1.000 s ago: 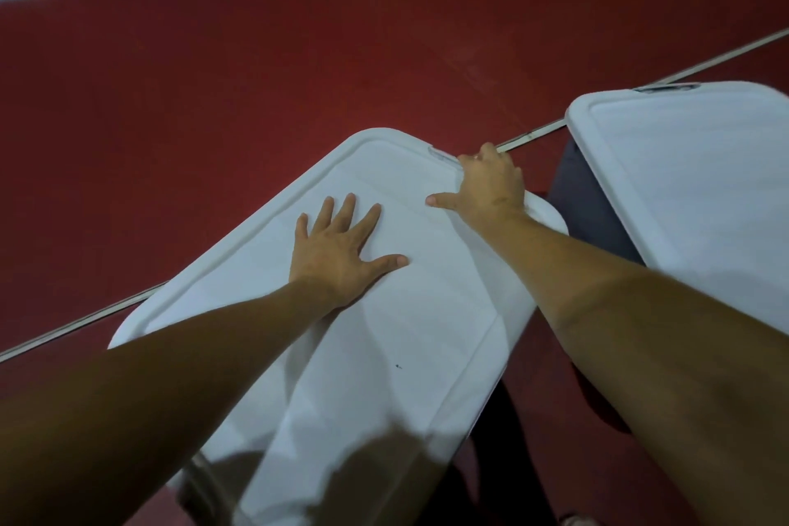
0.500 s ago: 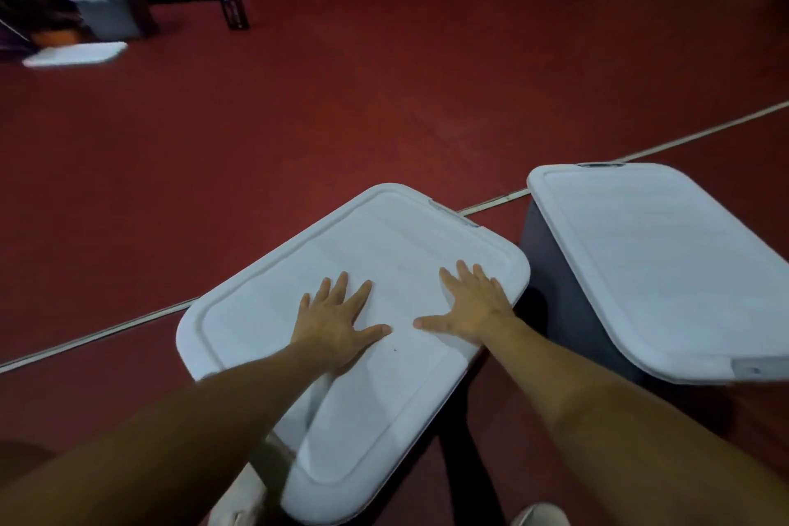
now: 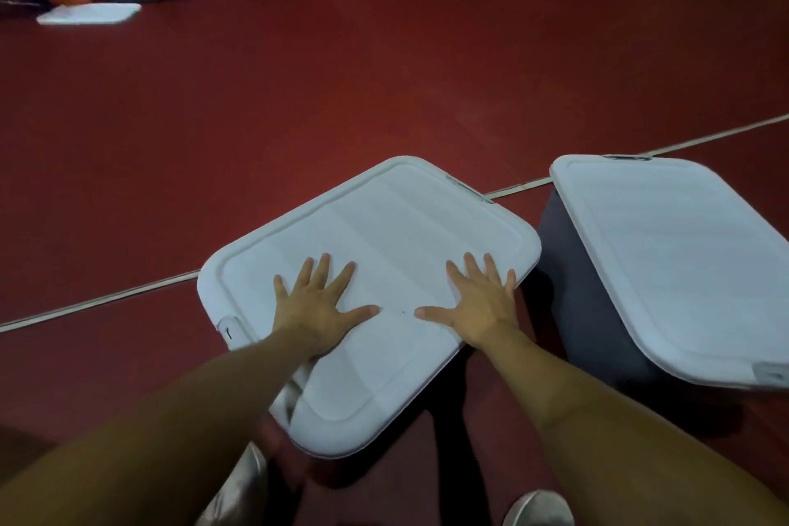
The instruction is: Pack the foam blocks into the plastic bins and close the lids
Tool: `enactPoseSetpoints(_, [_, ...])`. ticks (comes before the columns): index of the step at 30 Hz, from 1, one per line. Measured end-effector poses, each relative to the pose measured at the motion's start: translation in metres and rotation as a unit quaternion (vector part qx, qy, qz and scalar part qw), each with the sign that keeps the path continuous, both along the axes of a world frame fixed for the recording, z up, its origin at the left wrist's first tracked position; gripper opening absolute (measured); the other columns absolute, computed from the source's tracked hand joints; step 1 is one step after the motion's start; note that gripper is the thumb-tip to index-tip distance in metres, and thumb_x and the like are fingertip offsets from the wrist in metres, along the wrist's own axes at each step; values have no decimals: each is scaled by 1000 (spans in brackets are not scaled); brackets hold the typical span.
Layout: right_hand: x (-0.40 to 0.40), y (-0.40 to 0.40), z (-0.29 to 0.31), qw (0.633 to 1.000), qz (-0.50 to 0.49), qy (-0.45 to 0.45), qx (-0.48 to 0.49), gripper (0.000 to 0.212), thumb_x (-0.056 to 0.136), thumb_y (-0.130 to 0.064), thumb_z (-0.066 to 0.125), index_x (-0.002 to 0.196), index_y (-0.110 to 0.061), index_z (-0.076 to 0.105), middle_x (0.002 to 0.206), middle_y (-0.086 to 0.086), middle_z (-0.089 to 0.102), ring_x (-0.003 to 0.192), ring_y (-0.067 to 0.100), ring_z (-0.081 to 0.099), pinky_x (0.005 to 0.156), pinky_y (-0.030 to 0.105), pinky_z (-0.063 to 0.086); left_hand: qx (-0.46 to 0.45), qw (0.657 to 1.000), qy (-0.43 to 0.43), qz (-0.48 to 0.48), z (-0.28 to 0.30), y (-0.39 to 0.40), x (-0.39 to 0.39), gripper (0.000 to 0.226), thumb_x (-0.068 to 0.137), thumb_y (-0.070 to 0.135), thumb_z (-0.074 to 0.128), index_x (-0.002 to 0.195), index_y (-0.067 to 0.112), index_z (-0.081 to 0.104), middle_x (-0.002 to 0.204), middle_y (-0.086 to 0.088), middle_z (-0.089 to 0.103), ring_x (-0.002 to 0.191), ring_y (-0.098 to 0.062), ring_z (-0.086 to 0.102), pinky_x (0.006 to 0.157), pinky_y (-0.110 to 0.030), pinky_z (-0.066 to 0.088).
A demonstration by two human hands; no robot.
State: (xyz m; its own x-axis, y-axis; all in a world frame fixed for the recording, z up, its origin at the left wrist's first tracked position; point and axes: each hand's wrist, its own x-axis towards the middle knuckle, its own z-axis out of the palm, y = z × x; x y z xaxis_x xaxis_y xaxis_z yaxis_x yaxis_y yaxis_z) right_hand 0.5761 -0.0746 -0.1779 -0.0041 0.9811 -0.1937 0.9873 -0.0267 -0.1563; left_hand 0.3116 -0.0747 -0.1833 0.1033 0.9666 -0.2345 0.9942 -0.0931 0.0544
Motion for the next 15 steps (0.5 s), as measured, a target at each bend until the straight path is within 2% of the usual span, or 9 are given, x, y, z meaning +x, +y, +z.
enactPoseSetpoints(8, [-41, 92, 2, 1000, -17, 10, 3, 119, 59, -100, 32, 155, -32, 15, 165, 1, 3, 150, 29, -8, 115, 62, -9, -13, 1000, -6, -11, 2, 109, -38, 100, 66, 98, 10, 151, 50, -6, 164, 6, -10, 151, -20, -8, 117, -62, -1])
enactPoseSetpoints(10, [-47, 121, 3, 1000, -11, -1, 4, 119, 58, -101, 31, 154, -31, 18, 164, 1, 7, 151, 29, -4, 115, 62, -6, 5, 1000, -1, -12, 4, 137, -46, 100, 65, 98, 12, 152, 49, 3, 165, 5, -1, 151, -21, 0, 117, -62, 3])
enactPoseSetpoints(12, [-52, 146, 7, 999, 2, -33, 34, 116, 55, -102, 28, 149, -33, 32, 159, 2, 23, 147, 28, 13, 114, 60, 8, 55, 998, -6, -10, 10, 165, -52, 98, 67, 97, 12, 149, 45, 25, 161, 1, 21, 146, -25, 19, 115, -60, 16])
enactPoseSetpoints(14, [-52, 168, 13, 994, 20, -77, 77, 108, 54, -103, 25, 134, -33, 48, 141, 1, 43, 128, 27, 35, 104, 51, 27, 99, 995, -4, -3, 18, 189, -51, 98, 67, 95, 10, 137, 37, 46, 147, -2, 43, 132, -28, 38, 107, -54, 31])
enactPoseSetpoints(15, [-51, 176, 18, 993, 22, -89, 79, 104, 55, -102, 25, 128, -33, 52, 132, 1, 47, 119, 27, 40, 98, 48, 32, 94, 995, -11, 2, 23, 198, -47, 99, 67, 95, 9, 134, 35, 49, 143, -3, 47, 128, -29, 42, 104, -52, 34])
